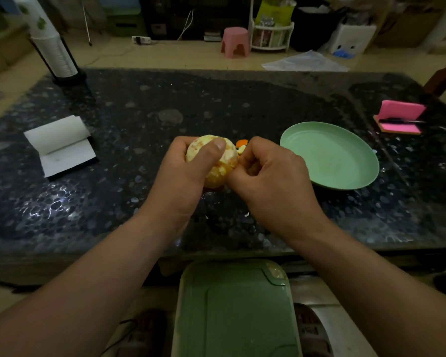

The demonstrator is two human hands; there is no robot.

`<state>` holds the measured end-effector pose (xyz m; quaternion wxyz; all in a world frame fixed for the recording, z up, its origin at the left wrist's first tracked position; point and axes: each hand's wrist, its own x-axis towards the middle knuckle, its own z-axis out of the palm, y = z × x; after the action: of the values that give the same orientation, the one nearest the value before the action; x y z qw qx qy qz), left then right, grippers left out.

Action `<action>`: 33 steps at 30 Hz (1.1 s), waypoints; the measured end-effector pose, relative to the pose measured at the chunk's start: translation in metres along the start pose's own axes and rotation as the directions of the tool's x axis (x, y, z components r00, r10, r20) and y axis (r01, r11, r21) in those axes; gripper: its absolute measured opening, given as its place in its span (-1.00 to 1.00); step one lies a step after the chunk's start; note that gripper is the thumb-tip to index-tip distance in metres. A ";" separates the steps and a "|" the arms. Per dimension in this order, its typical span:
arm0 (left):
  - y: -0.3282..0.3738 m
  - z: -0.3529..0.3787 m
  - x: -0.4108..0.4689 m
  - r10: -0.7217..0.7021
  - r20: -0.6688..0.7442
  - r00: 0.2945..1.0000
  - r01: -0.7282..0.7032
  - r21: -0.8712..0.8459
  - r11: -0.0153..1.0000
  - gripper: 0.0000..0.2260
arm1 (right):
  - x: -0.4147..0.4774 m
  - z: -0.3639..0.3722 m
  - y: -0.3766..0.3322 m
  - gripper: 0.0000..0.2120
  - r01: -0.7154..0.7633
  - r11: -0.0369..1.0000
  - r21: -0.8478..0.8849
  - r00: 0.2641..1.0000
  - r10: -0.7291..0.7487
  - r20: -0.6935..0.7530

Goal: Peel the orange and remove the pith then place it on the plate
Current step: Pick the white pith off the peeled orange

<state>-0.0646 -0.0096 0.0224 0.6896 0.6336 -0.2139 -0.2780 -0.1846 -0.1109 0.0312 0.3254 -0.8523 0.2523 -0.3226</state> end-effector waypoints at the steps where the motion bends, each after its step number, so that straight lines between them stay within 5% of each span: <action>1: 0.001 -0.001 0.000 -0.010 0.007 1.000 0.010 -0.008 1.000 -0.57 | 0.000 0.000 0.000 -0.79 0.003 1.000 0.014 1.000 -0.003 0.003; 11: 0.006 -0.003 0.001 -0.087 0.086 0.992 0.099 -0.145 0.985 -0.45 | 0.000 -0.007 0.001 -0.83 0.013 0.997 0.071 1.000 -0.014 0.010; 25: 0.016 -0.003 -0.005 -0.172 0.134 0.976 0.200 -0.236 0.951 -0.71 | 0.002 -0.010 0.005 -0.84 0.025 0.997 0.073 1.000 -0.025 0.007; 33: 0.019 -0.003 -0.004 -0.207 0.116 0.971 0.232 -0.275 0.933 -0.69 | 0.004 -0.015 0.006 -0.87 -0.030 0.992 0.125 0.995 0.018 0.096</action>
<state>-0.0637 -0.0037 0.0414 0.7290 0.5343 -0.1285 -0.4081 -0.1943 -0.1231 0.0374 0.3939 -0.8414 0.2260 -0.2930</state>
